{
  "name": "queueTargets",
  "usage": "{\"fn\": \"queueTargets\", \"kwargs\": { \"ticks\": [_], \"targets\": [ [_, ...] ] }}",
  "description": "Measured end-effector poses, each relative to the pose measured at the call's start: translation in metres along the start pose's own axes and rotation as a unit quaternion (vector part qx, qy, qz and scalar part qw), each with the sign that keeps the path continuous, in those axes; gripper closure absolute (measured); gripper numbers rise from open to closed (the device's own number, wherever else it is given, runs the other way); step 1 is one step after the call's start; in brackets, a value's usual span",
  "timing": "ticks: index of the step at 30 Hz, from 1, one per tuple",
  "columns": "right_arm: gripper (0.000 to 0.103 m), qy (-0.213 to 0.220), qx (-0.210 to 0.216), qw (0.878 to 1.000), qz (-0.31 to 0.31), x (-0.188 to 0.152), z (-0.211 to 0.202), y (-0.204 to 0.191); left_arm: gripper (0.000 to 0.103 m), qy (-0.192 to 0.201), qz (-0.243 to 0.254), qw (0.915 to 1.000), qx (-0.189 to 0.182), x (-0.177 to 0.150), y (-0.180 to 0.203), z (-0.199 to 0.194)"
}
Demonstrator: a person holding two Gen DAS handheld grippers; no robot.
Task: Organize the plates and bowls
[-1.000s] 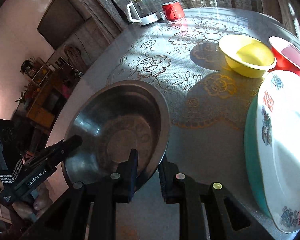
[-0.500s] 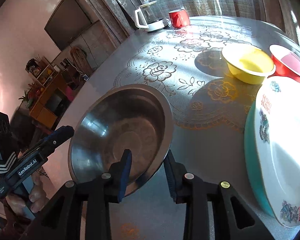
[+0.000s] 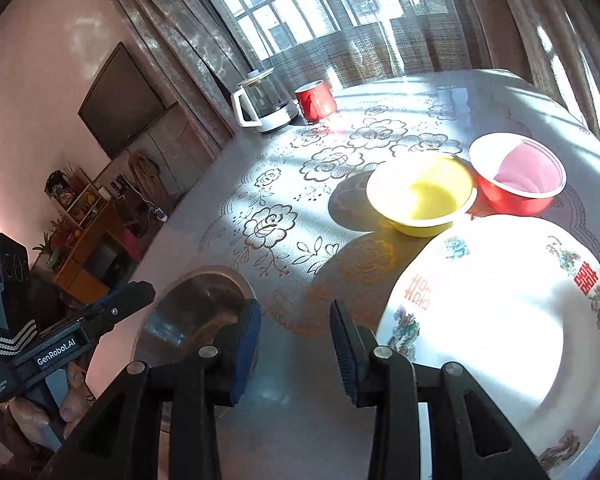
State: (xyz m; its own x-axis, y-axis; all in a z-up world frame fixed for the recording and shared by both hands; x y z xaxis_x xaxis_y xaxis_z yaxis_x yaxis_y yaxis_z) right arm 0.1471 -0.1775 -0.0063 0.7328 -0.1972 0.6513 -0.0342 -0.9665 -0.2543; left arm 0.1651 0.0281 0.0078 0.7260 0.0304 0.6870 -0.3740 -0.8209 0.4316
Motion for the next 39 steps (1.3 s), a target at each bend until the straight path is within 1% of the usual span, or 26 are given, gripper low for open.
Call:
{"fn": "queueTargets", "kwargs": {
  "ticks": [2,5,8,12,15,17,20,22,23,26,28,29,31,32,33,36,39],
  "targets": [
    [0.074,0.009,-0.023,0.999,0.029,0.015,0.004,0.023,0.055,-0.006,0.007,0.9999,-0.008,0.010,0.013,0.016],
    [0.080,0.005,-0.045,0.996,0.071,0.036,0.016,0.055,0.055,-0.015,0.008,0.9996,-0.022,0.024,0.026,0.043],
    [0.082,-0.009,-0.065,0.993,0.095,0.053,0.033,0.079,0.057,-0.029,0.005,0.9995,-0.016,0.035,0.031,0.072],
    [0.082,-0.026,-0.092,0.991,0.099,0.068,0.056,0.095,0.057,-0.055,-0.013,0.9982,-0.020,0.046,0.033,0.110],
    [0.082,-0.054,-0.125,0.987,0.091,0.070,0.076,0.104,0.057,-0.074,-0.030,0.9966,-0.020,0.053,0.033,0.135],
    [0.082,-0.064,-0.119,0.986,0.096,0.070,0.085,0.109,0.057,-0.090,-0.036,0.9950,-0.023,0.056,0.033,0.151],
    [0.082,-0.078,-0.126,0.984,0.100,0.072,0.095,0.117,0.057,-0.108,-0.051,0.9927,-0.019,0.058,0.032,0.170],
    [0.082,-0.082,-0.124,0.984,0.100,0.074,0.100,0.119,0.063,-0.119,-0.059,0.9910,-0.016,0.058,0.030,0.183],
    [0.082,-0.085,-0.124,0.984,0.100,0.075,0.101,0.119,0.064,-0.124,-0.063,0.9901,-0.019,0.058,0.029,0.189],
    [0.083,-0.088,-0.127,0.983,0.096,0.076,0.104,0.118,0.065,-0.126,-0.076,0.9889,-0.019,0.059,0.025,0.201],
    [0.083,-0.091,-0.127,0.984,0.090,0.076,0.106,0.116,0.072,-0.124,-0.082,0.9884,-0.029,0.060,0.024,0.207],
    [0.083,-0.092,-0.129,0.984,0.085,0.077,0.107,0.116,0.073,-0.125,-0.083,0.9881,-0.033,0.059,0.024,0.210],
    [0.084,-0.095,-0.130,0.984,0.078,0.077,0.110,0.114,0.084,-0.129,-0.085,0.9871,-0.044,0.058,0.026,0.215],
    [0.088,-0.097,-0.129,0.984,0.073,0.076,0.110,0.113,0.087,-0.129,-0.084,0.9869,-0.049,0.058,0.028,0.215],
    [0.089,-0.097,-0.129,0.985,0.068,0.076,0.111,0.111,0.091,-0.128,-0.081,0.9871,-0.050,0.057,0.030,0.215],
    [0.089,-0.094,-0.129,0.986,0.056,0.076,0.111,0.105,0.092,-0.118,-0.057,0.9908,-0.035,0.058,0.036,0.208],
    [0.089,-0.092,-0.126,0.986,0.055,0.074,0.108,0.102,0.092,-0.111,-0.043,0.9923,-0.034,0.058,0.039,0.197]
  ]
}}
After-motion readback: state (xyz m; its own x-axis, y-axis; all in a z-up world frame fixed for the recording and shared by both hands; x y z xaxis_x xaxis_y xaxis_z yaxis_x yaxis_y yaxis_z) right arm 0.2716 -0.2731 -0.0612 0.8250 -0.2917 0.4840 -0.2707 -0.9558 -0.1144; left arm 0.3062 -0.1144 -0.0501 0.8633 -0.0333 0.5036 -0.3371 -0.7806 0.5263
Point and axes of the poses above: each gripper's, at about its wrist camera, not at the fingertips, and z roughly the way its jaws point, y to its right, x to its top, the point moved 5 cm from there along z, roughly the way its jaws point, and after that the axes turned 13 degrees about -x, right-handed, at the moved point
